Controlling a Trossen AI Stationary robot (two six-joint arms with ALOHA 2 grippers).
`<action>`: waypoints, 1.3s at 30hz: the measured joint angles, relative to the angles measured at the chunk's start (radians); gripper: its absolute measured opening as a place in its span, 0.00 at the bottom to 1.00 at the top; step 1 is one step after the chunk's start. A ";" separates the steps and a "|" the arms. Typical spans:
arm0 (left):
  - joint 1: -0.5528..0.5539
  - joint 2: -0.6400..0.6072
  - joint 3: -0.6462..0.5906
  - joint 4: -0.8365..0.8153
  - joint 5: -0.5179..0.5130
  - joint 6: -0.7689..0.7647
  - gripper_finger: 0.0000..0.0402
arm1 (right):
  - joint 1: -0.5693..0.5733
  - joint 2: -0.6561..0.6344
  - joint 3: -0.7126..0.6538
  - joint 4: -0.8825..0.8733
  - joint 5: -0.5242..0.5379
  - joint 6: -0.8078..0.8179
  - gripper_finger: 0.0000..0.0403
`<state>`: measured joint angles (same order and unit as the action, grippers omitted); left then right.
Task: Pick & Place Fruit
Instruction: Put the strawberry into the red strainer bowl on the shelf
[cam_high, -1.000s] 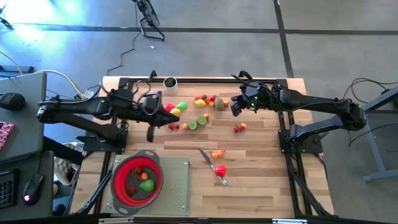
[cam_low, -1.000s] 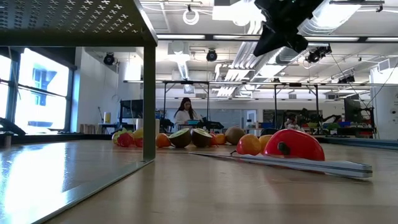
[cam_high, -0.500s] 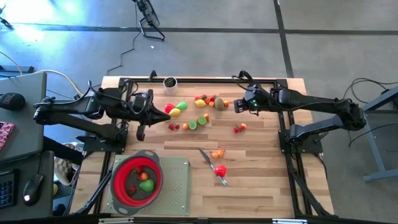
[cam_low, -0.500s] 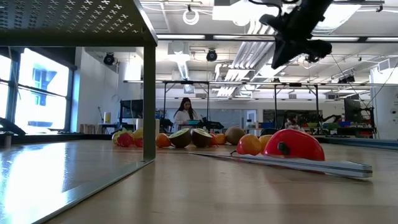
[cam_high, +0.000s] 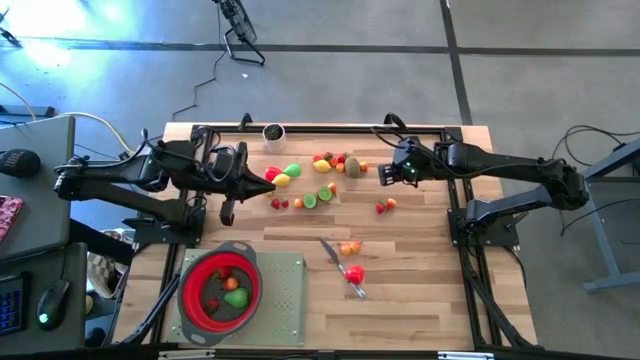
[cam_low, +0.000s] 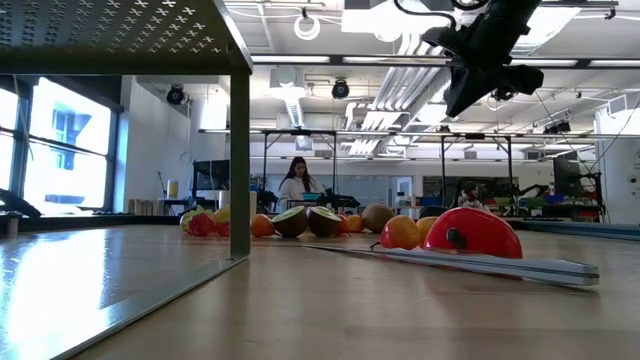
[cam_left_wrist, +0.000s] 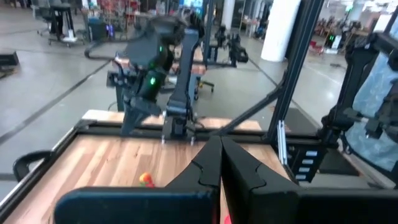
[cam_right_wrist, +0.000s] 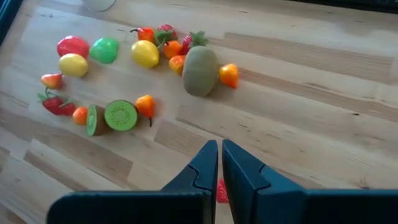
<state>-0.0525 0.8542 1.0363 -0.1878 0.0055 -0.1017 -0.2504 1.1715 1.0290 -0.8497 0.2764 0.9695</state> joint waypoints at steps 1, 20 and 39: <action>0.000 -0.001 0.000 0.007 0.000 0.000 0.00 | 0.000 0.005 0.000 -0.005 0.001 0.000 0.04; 0.000 0.000 0.001 0.013 0.001 -0.011 0.00 | -0.013 0.211 0.000 -0.062 -0.218 0.028 0.49; 0.000 0.000 0.001 0.013 0.003 -0.012 0.00 | -0.022 0.479 0.000 -0.007 -0.204 -0.032 0.39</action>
<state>-0.0525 0.8543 1.0370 -0.1745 0.0090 -0.1135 -0.2720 1.6501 1.0290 -0.8562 0.0727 0.9377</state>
